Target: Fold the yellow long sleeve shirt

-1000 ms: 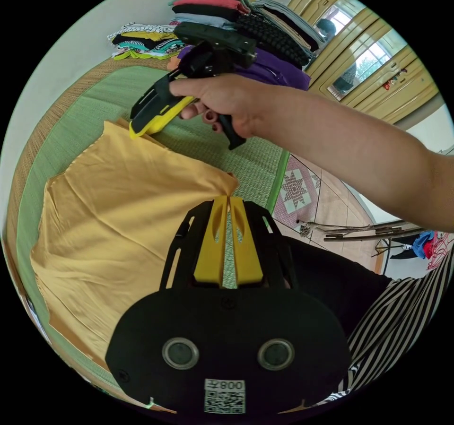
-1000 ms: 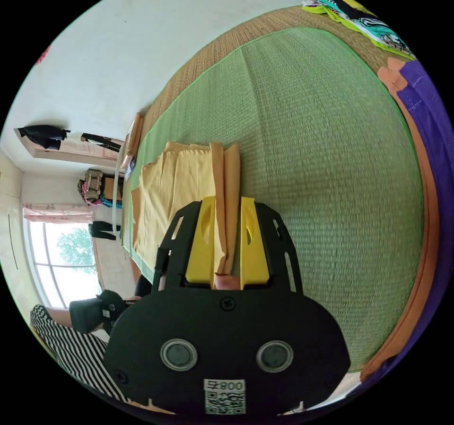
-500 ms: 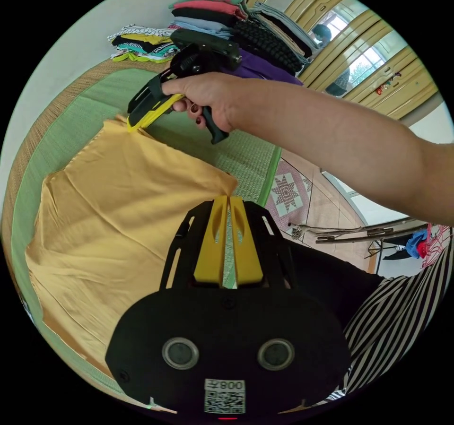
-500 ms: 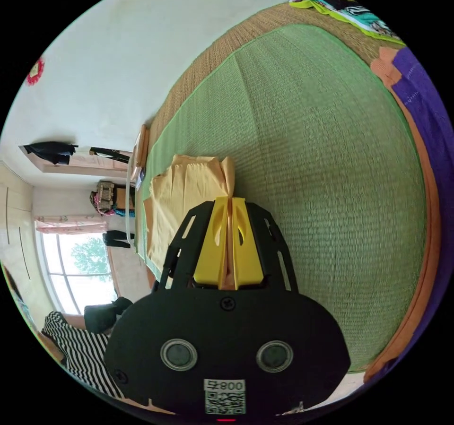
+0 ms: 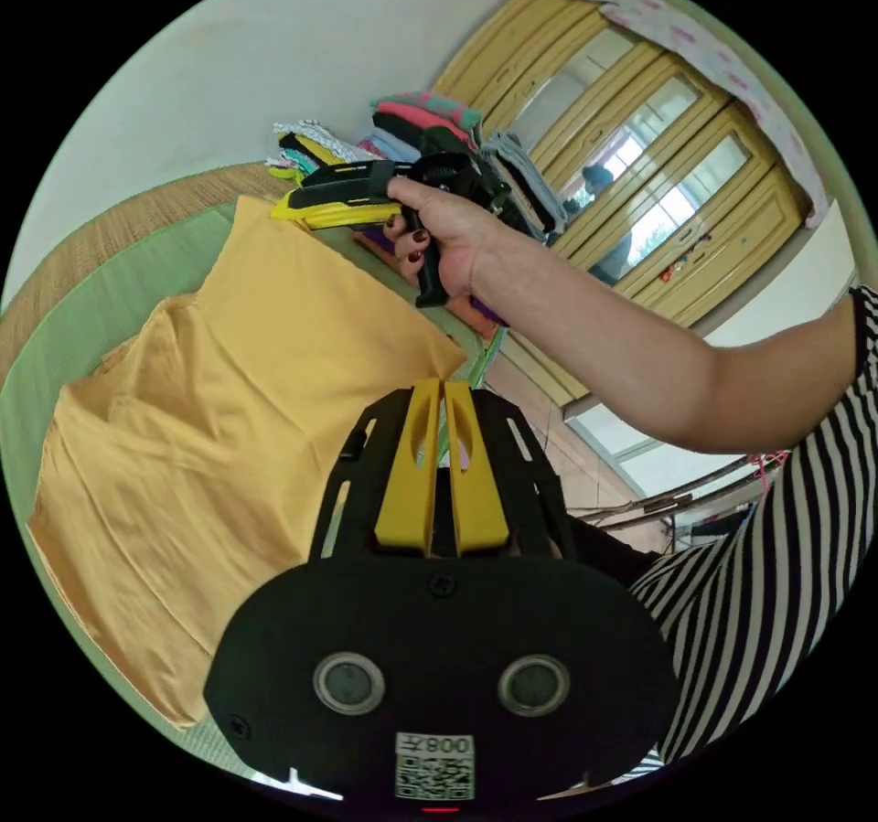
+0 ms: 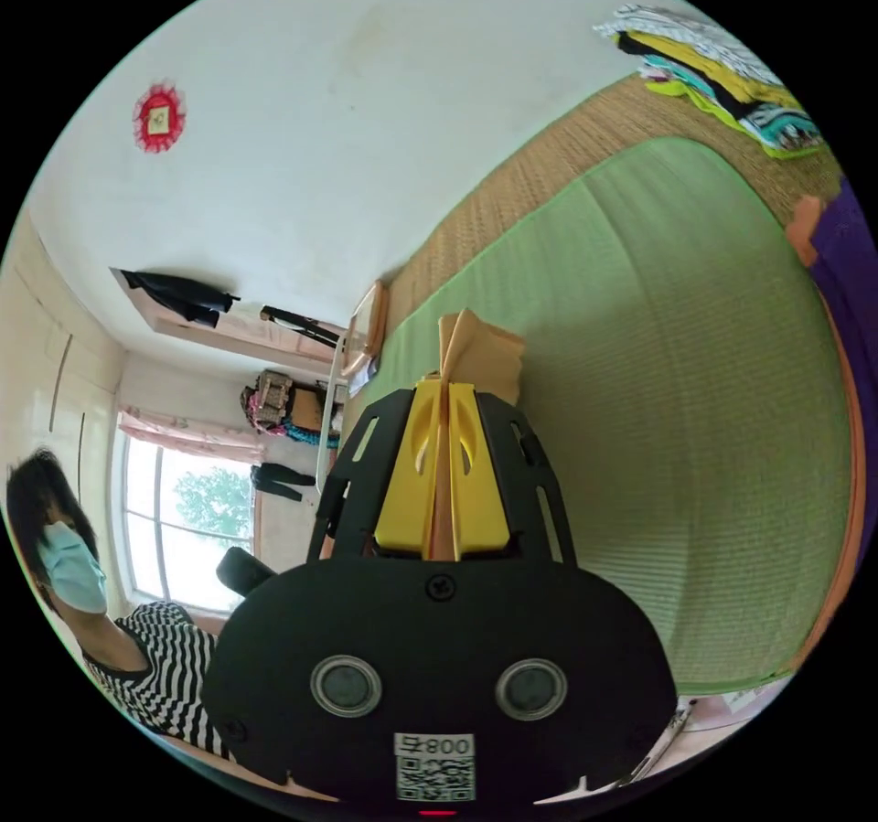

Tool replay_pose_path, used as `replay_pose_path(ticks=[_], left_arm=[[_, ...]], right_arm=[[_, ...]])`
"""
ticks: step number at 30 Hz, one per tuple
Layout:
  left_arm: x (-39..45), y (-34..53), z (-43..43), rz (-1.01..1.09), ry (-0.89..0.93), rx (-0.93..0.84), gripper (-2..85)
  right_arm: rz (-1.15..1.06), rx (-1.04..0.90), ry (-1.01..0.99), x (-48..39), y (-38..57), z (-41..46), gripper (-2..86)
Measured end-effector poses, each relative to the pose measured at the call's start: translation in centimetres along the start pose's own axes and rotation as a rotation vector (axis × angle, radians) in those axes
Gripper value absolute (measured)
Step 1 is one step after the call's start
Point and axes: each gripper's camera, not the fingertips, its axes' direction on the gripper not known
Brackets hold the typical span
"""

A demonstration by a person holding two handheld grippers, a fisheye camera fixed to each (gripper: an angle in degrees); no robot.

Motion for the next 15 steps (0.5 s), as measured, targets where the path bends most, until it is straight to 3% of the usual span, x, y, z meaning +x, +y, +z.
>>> replay_pose_path(ticks=[6, 15], left_arm=[[-6.8, 9.0, -9.6, -0.136, 0.02, 0.197, 0.7], [-20.2, 26.9, -20.0, -0.531, 0.008, 0.429, 0.6]], right_arm=[[-0.116, -0.028, -0.002, -13.0, -2.3, 5.7, 1.0], [-0.198, -0.165, 0.071, -27.6, -4.3, 21.8, 1.0]])
